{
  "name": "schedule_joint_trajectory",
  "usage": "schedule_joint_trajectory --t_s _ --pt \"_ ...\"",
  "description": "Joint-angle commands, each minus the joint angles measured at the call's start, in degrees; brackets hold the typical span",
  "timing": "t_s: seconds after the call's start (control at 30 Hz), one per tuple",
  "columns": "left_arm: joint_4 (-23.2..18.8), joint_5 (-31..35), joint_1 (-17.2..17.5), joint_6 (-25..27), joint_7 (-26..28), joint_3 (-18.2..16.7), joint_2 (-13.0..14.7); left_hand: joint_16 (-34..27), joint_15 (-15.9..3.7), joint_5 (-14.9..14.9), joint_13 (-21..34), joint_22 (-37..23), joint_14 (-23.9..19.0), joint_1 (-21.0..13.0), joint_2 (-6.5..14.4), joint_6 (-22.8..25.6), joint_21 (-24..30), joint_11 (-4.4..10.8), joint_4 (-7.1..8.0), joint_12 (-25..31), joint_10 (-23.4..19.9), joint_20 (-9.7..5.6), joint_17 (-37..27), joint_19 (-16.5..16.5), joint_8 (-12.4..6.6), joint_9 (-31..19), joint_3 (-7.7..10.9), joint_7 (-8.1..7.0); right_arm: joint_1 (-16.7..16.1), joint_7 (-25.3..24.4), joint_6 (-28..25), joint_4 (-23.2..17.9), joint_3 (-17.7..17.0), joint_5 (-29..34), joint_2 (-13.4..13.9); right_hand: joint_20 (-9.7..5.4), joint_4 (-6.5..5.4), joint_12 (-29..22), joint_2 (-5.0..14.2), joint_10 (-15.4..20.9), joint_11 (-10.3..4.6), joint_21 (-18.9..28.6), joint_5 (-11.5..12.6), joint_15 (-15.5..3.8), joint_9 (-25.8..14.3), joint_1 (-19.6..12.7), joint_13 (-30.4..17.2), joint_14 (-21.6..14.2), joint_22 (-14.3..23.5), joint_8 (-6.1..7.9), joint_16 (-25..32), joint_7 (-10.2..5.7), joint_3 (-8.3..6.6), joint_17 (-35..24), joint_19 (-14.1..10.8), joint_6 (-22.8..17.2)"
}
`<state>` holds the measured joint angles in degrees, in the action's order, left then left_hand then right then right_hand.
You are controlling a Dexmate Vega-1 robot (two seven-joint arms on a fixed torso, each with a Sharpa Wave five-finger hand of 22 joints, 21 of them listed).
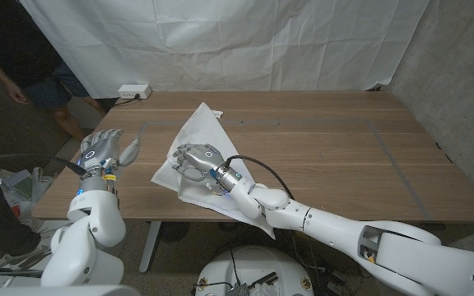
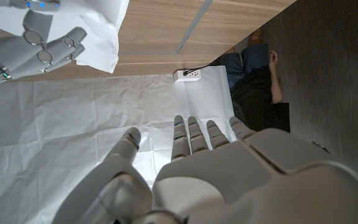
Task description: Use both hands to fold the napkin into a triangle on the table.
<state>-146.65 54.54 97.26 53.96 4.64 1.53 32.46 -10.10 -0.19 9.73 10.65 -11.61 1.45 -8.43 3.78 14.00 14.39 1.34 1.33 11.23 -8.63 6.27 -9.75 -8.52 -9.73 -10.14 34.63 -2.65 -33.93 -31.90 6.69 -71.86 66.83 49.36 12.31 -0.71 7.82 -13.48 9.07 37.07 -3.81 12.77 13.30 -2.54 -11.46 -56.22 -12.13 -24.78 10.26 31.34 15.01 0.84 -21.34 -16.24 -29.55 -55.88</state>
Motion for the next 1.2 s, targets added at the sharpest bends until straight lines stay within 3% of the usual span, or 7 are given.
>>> schedule_joint_trajectory --t_s 0.03,0.57,0.83,0.97,1.0,1.17,1.2 --pt "-0.54 0.41 0.62 1.34 0.23 0.12 -0.53 -0.08 0.08 0.14 0.18 -0.07 0.52 0.21 0.05 -0.55 -0.08 0.24 -0.29 -0.03 0.54 0.15 -0.20 -0.55 -0.33 -0.07 -0.08 -0.06 0.44 0.67 0.97 4.66 2.23 -0.06 -4.14 0.12 -0.17 0.10 -0.05 0.47 0.26 0.09 -0.09 -5.51 0.04 -0.72 -0.09 -0.52 0.18 0.02 -0.29 0.10 0.14 -0.12 -0.51 -0.13" --pt "-0.87 1.44 0.89 4.25 -0.89 1.48 -0.84 0.08 0.25 0.14 0.19 -0.12 1.64 0.63 0.43 -1.61 -0.23 -0.34 -0.27 -0.13 1.67 0.39 -0.21 -0.84 -0.33 -0.07 -0.14 0.19 1.54 -1.02 0.58 13.13 2.31 -2.65 -11.61 0.22 -0.50 0.12 0.06 0.79 0.62 0.10 -0.22 -5.42 0.05 -0.42 -0.11 -0.90 0.19 -0.20 -0.10 -0.06 0.49 -0.40 -0.65 0.33" --pt "-1.20 2.43 0.87 5.20 -0.72 2.63 -1.07 0.12 0.21 0.15 0.19 -0.13 2.05 0.73 0.52 -1.83 -0.35 -0.21 -0.30 -0.14 2.00 0.33 -0.19 -1.12 -0.38 -0.07 -0.17 0.21 1.54 -0.31 0.61 13.47 1.64 -4.55 -12.63 0.27 -1.44 0.45 0.72 0.29 1.57 0.08 -0.35 -5.03 0.03 0.45 -0.15 -0.77 0.22 -0.99 -0.06 -0.62 0.76 -0.86 -0.67 2.36" --pt "-1.26 3.04 0.71 5.54 -0.79 3.27 -1.01 0.07 0.17 0.15 0.19 -0.13 2.06 0.77 0.54 -1.88 -0.34 -0.33 -0.32 -0.13 2.10 0.24 -0.19 -1.10 -0.41 -0.06 -0.18 0.24 1.62 1.81 1.07 12.75 1.36 -5.87 -12.41 0.53 -2.89 0.89 1.15 -0.68 2.08 0.07 -0.66 -4.09 0.09 1.99 -0.19 -0.37 0.26 -1.88 -0.29 -0.76 1.03 -1.20 -0.62 4.35" --pt "-1.27 3.14 0.69 5.57 -0.67 3.40 -1.10 0.06 0.16 0.14 0.19 -0.13 2.08 0.79 0.55 -1.95 -0.34 -0.21 -0.32 -0.14 2.19 0.26 -0.19 -1.09 -0.41 -0.06 -0.19 0.19 1.59 2.49 1.29 12.47 1.21 -6.37 -12.27 0.93 -4.05 1.19 0.83 -1.51 2.56 -0.03 -0.97 -3.58 0.17 3.70 -0.24 0.00 0.30 -2.94 -0.66 -0.55 1.58 -1.28 -0.34 6.54" --pt "-1.41 3.92 0.55 6.03 -0.91 4.12 -1.07 0.05 0.14 0.14 0.19 -0.14 2.18 0.83 0.58 -2.07 -0.38 -0.23 -0.35 -0.12 2.30 0.34 -0.18 -1.18 -0.41 -0.06 -0.20 0.23 1.99 4.87 2.03 11.64 0.97 -7.52 -11.41 2.13 -7.23 1.56 -0.77 -3.95 4.58 -0.36 -1.76 -1.76 0.41 9.66 -0.33 1.38 0.34 -6.65 -1.85 -0.71 4.14 -1.39 0.66 12.92" --pt "-1.42 3.96 0.55 5.98 -0.82 4.17 -1.15 0.05 0.15 0.14 0.19 -0.14 2.19 0.84 0.58 -2.07 -0.37 -0.27 -0.35 -0.13 2.32 0.35 -0.18 -1.17 -0.42 -0.06 -0.20 0.24 2.10 5.55 2.21 11.43 0.89 -7.84 -11.20 2.61 -8.30 1.74 -1.86 -5.29 5.25 -0.64 -1.94 -1.08 0.47 12.30 -0.33 2.07 0.34 -8.15 -2.34 -0.60 5.58 -1.35 1.51 15.03"
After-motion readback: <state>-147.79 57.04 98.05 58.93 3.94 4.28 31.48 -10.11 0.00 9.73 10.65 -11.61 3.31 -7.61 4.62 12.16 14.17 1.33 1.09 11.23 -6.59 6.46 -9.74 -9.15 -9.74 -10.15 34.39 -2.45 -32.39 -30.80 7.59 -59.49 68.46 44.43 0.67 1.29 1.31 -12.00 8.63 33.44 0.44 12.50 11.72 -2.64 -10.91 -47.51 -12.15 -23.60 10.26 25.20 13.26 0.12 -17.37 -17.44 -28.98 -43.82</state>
